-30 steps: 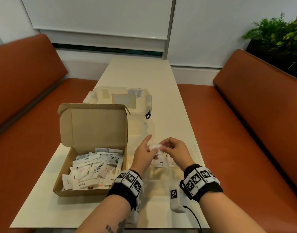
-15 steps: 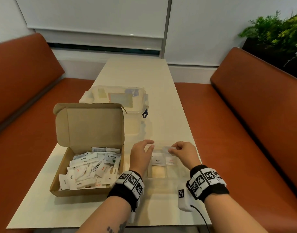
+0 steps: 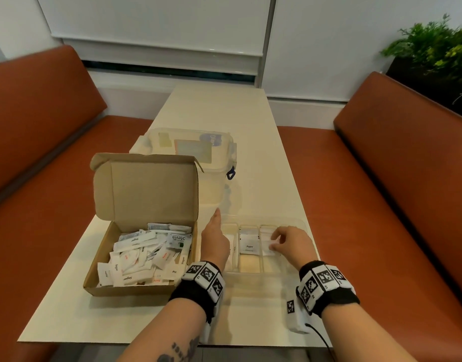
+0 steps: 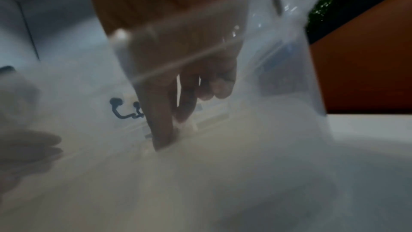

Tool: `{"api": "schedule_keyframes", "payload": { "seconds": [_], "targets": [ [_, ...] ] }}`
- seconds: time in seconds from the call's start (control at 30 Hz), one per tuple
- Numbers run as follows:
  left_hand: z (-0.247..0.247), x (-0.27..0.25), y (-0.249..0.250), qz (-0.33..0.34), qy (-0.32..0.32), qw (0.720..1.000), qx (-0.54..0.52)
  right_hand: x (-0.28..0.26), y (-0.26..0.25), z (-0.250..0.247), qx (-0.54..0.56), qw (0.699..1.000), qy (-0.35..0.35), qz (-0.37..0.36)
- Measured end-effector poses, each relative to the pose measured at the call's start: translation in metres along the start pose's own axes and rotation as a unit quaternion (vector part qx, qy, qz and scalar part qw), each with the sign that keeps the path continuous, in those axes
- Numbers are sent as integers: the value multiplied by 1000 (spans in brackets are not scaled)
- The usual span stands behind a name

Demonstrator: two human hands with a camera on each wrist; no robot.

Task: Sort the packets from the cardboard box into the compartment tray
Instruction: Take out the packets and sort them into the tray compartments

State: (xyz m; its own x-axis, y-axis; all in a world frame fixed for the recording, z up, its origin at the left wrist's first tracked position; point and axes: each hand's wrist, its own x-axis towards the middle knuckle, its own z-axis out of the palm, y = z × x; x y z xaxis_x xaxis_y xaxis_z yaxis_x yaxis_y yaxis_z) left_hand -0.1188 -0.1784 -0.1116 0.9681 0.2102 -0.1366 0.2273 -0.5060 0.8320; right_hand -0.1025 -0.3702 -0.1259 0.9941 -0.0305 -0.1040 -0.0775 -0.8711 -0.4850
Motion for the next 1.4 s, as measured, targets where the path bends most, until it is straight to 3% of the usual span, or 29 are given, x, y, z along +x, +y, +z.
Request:
{"api": "schedule_keyframes", "payload": {
  "seconds": [0.23,0.67,0.93,1.07,1.23,1.4],
  "targets": [
    [0,0,0,-2,4,1000,-1,-1,-3,-2,-97,993,-12,-70],
    [0,0,-1,3,9,1000,-1,-7,-9,-5,-144,984,-32,-97],
    [0,3,-4,11,1,999,-33,-5,-11,0,-113,989,-15,-89],
    [-6,5,-5,16,-5,999,-32,-6,-32,-5,-52,992,46,-103],
    [-31,8,2,87,73,989,-96,-12,-91,-5,25,984,96,-150],
    [-86,9,-14,78,202,964,-155,-30,-158,29,84,974,9,-212]
  ]
}}
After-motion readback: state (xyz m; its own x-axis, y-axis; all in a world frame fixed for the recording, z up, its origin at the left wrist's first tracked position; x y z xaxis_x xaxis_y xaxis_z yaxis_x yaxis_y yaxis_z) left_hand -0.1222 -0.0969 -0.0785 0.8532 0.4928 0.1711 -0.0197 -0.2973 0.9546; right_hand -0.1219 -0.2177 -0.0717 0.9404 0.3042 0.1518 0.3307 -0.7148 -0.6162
